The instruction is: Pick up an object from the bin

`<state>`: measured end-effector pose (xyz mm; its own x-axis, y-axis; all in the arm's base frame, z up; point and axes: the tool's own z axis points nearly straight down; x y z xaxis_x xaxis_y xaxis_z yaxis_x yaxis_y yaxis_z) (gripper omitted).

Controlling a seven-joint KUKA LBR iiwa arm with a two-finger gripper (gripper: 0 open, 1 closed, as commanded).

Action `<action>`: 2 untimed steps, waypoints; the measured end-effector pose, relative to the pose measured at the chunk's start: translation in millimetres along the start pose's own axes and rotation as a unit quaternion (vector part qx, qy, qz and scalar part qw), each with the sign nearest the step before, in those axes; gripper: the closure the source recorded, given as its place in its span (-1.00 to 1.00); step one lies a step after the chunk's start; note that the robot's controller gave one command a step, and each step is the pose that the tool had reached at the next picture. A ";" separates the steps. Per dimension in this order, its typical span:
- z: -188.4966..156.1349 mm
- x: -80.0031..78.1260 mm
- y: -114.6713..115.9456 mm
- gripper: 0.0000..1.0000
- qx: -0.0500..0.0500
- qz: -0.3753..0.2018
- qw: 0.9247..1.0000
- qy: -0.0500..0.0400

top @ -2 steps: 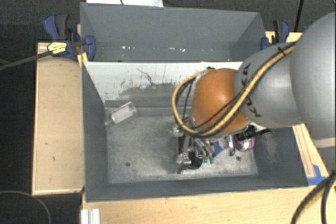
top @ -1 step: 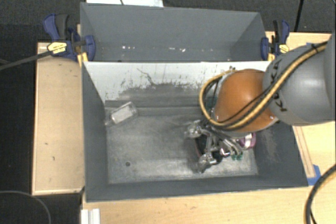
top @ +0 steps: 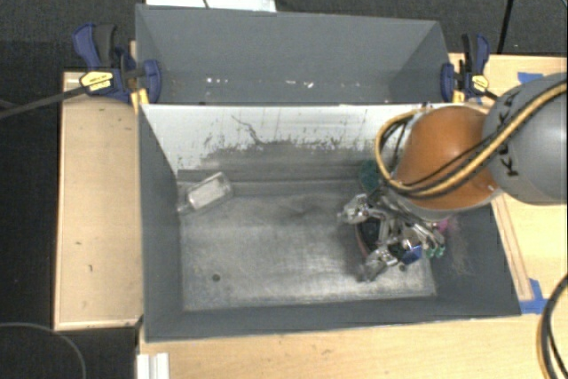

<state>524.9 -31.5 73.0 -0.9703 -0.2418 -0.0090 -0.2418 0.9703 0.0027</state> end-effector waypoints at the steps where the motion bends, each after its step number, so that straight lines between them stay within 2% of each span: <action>1: -15.0 15.4 -34.2 -1.00 -0.001 -0.077 0.997 0.005; 2: -11.3 22.0 -48.9 -1.00 -0.006 -0.125 0.992 0.002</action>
Offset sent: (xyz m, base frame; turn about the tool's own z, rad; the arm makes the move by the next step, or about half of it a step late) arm -0.0063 -0.0389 0.0149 -0.1534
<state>515.4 -84.4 84.1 -0.8803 -0.4744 -0.0072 -0.4745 0.8802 0.0135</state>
